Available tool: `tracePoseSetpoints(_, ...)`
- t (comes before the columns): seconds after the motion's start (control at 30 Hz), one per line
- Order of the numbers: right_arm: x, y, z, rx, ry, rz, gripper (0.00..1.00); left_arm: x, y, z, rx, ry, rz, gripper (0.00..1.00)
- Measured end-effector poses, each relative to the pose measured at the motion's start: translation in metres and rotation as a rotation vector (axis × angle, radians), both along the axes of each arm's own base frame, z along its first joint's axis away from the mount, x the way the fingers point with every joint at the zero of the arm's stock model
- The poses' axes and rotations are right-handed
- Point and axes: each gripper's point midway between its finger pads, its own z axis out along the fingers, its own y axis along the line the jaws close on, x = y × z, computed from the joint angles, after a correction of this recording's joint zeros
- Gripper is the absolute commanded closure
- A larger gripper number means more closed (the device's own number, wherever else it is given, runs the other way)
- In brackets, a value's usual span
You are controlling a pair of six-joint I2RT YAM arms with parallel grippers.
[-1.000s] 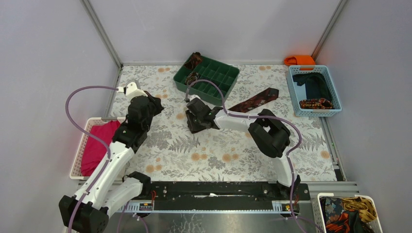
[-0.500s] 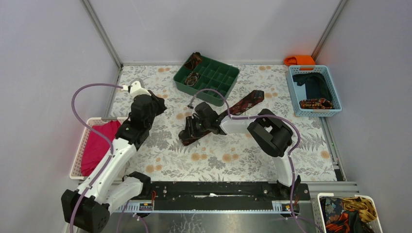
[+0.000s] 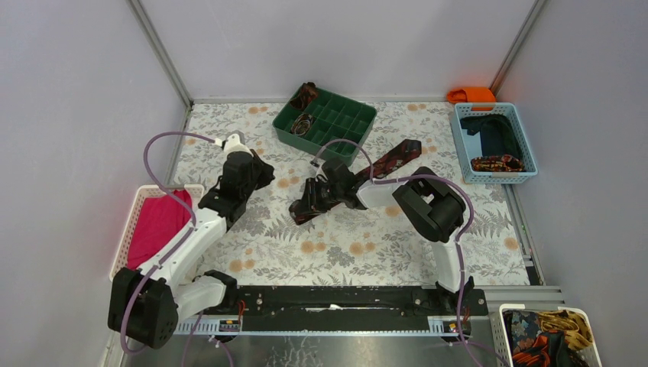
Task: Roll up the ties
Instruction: Roll the tie at the center of the board.
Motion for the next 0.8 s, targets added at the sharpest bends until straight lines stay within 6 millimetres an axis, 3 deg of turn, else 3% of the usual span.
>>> tracePoseSetpoints(0.2,0.000,-0.001,0.005,0.003,-0.017,0.003,0.48,0.001,-0.009,-0.009,-0.011,0.002,-0.029,1.00)
tracePoseSetpoints(0.53,0.001,-0.011,0.020,-0.034,-0.062,0.005,0.46,0.002,-0.024,-0.011,-0.014,-0.003,-0.066,1.00)
tracePoseSetpoints(0.8,0.003,-0.025,0.014,-0.117,-0.087,-0.008,0.46,0.003,-0.027,-0.016,-0.011,0.004,-0.074,1.00)
